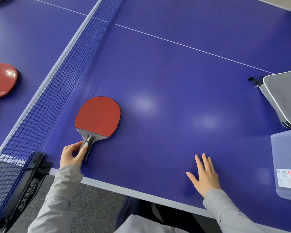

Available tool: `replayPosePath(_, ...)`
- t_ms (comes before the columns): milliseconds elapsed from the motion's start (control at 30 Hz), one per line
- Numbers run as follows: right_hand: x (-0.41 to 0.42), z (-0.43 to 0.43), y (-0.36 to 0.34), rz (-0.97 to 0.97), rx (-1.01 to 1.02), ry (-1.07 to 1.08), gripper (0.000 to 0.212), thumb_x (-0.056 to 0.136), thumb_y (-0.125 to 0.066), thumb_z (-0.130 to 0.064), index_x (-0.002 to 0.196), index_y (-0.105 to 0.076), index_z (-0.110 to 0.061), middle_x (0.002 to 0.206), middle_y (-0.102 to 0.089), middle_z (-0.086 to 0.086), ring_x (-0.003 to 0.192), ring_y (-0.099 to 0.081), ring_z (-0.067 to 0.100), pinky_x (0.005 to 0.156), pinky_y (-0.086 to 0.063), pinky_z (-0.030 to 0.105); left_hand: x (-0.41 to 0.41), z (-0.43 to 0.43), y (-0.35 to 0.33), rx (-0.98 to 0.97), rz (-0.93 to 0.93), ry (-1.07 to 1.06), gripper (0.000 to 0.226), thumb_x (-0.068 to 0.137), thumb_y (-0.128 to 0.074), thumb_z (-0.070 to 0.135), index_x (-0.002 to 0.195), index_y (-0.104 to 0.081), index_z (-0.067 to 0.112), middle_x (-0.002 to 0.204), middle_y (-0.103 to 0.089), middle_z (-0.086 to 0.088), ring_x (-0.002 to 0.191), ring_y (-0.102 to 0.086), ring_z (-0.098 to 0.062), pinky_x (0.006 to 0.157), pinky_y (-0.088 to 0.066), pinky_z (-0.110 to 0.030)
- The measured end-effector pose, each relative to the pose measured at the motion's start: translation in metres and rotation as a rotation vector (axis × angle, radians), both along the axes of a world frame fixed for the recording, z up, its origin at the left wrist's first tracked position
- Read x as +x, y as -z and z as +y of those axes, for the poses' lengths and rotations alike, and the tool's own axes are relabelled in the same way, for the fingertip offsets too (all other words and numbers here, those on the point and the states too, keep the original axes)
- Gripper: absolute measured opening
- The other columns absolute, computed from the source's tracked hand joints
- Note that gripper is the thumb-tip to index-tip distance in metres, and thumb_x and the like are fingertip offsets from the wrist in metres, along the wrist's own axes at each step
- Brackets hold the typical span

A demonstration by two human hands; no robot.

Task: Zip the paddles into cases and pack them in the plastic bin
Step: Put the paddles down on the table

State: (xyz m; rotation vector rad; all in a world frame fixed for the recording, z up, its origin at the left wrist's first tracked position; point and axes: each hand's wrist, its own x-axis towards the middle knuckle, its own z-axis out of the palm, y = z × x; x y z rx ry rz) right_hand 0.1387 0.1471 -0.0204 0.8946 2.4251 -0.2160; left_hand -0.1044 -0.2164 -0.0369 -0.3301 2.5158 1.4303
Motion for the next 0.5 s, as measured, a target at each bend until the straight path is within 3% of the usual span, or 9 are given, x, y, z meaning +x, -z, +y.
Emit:
replayPosePath(167,0.000,0.000,0.001,0.007,-0.001,0.010,0.076,0.093,-0.036,-0.057,0.151,0.001,-0.024,0.160,0.013,0.003,0.147,0.010,0.025,0.114,-0.026,0.037,-0.001,-0.003,-0.014,-0.030,-0.028,0.003,0.036,0.085,-0.067,0.015,0.118,-0.061,0.002,0.111,-0.053,-0.008,0.101,-0.055,-0.022,0.083,-0.042,-0.019)
replayPosePath(233,0.000,-0.001,0.001,0.006,-0.003,0.018,0.076,0.093,-0.036,-0.057,0.151,0.001,-0.024,0.160,0.012,0.003,0.147,0.010,0.025,0.114,-0.026,0.037,-0.002,-0.003,-0.024,-0.090,-0.009,0.012,0.046,0.084,-0.069,0.015,0.126,-0.055,0.003,0.121,-0.052,-0.014,0.113,-0.052,-0.027,0.095,-0.042,-0.033)
replayPosePath(300,-0.001,-0.001,0.000,0.003,-0.008,0.022,0.075,0.094,-0.036,-0.057,0.151,0.001,-0.024,0.160,0.012,0.003,0.147,0.010,0.025,0.115,-0.026,0.037,0.000,0.002,-0.034,-0.280,0.047,0.095,0.059,0.081,-0.073,0.020,0.132,-0.049,0.004,0.131,-0.049,-0.017,0.122,-0.046,-0.034,0.101,-0.036,-0.046)
replayPosePath(367,-0.001,-0.001,-0.002,0.005,-0.014,0.024,0.075,0.094,-0.036,-0.056,0.151,0.000,-0.024,0.160,0.011,0.004,0.147,0.009,0.025,0.116,-0.026,0.038,0.003,0.012,-0.043,-0.494,0.141,0.247,0.071,0.076,-0.077,0.026,0.135,-0.046,0.004,0.139,-0.046,-0.016,0.127,-0.041,-0.037,0.102,-0.031,-0.051)
replayPosePath(433,-0.002,0.001,-0.005,0.005,-0.014,0.019,0.075,0.094,-0.036,-0.056,0.151,0.000,-0.024,0.160,0.010,0.003,0.148,0.007,0.025,0.116,-0.024,0.040,0.008,0.028,-0.051,-0.614,0.231,0.409,0.077,0.075,-0.074,0.041,0.137,-0.045,0.005,0.145,-0.042,-0.012,0.133,-0.038,-0.033,0.103,-0.030,-0.052)
replayPosePath(500,-0.002,0.001,-0.009,0.020,-0.017,0.035,0.074,0.094,-0.036,-0.055,0.151,0.001,-0.024,0.160,0.010,0.002,0.148,0.006,0.024,0.116,-0.021,0.043,0.014,0.049,-0.059,-0.678,0.260,0.556,0.089,0.079,-0.044,0.072,0.138,-0.045,0.005,0.146,-0.042,-0.010,0.135,-0.039,-0.030,0.104,-0.031,-0.050)
